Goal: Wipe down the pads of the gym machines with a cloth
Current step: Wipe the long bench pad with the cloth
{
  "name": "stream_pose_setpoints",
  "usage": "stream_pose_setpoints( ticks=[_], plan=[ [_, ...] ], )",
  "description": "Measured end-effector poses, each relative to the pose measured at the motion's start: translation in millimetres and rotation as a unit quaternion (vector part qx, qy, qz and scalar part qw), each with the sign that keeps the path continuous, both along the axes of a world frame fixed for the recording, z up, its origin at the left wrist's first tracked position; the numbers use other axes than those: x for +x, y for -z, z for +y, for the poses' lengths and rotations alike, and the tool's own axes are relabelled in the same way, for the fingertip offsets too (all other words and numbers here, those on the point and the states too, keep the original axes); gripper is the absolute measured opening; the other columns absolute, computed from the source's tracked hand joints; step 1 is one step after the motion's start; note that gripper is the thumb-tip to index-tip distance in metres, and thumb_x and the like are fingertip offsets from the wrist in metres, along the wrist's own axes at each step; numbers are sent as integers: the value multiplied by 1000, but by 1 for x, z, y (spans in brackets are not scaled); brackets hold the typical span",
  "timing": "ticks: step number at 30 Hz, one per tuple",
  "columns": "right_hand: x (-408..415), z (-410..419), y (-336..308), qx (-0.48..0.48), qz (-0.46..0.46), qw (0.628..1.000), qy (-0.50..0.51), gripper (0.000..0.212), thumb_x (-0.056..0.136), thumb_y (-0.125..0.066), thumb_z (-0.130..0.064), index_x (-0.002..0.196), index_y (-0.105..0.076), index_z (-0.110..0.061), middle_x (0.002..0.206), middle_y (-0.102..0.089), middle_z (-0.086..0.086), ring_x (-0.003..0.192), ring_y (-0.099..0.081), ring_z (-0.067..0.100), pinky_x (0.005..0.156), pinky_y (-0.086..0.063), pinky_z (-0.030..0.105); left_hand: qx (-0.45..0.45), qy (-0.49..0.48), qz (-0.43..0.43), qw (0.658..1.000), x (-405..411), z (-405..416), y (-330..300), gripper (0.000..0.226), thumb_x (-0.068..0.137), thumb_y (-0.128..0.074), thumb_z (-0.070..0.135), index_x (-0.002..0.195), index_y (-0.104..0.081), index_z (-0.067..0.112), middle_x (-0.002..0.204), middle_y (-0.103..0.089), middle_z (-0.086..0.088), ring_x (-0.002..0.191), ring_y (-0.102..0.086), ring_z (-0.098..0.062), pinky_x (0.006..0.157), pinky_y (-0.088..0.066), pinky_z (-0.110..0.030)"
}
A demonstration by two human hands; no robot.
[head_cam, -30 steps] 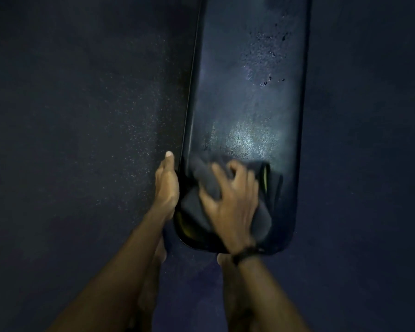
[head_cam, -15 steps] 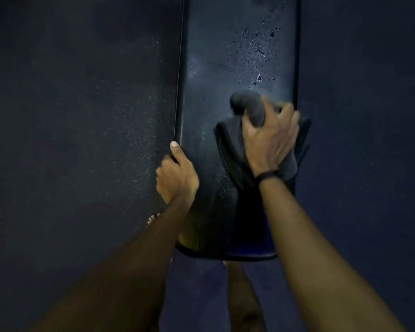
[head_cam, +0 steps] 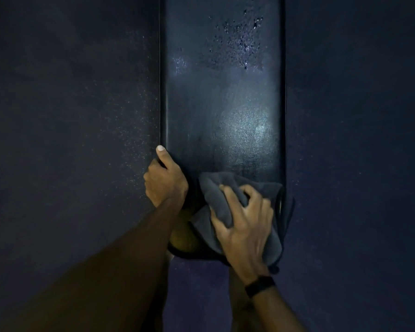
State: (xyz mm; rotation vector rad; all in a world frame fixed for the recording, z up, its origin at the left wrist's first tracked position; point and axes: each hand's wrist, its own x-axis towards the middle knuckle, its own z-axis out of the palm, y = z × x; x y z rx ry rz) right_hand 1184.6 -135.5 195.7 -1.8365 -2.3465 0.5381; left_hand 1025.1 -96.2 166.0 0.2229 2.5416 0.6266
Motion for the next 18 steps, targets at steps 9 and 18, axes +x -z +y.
stream_pose_setpoints(
  ticks=[9, 18],
  plan=[
    [-12, 129, 14, 102, 14, 993, 49, 41, 86, -60, -45, 121, -65, -23, 113, -58, 10, 98, -50, 28, 79, -30, 32, -15, 5, 17, 1000, 1, 0, 0, 66, 107, -20, 52, 89, -63, 6, 73, -50, 4, 77, -51, -20, 75, -35, -37],
    [-33, 139, 12, 112, -16, 993, 16, 56, 92, -56, -55, 139, -57, -24, 132, -56, 14, 111, -44, 28, 85, -30, 40, -6, 2, 25, 1000, 3, 2, -4, 65, 108, -23, 49, 93, -65, 1, 83, -53, -3, 84, -52, -26, 78, -36, -38]
  ],
)
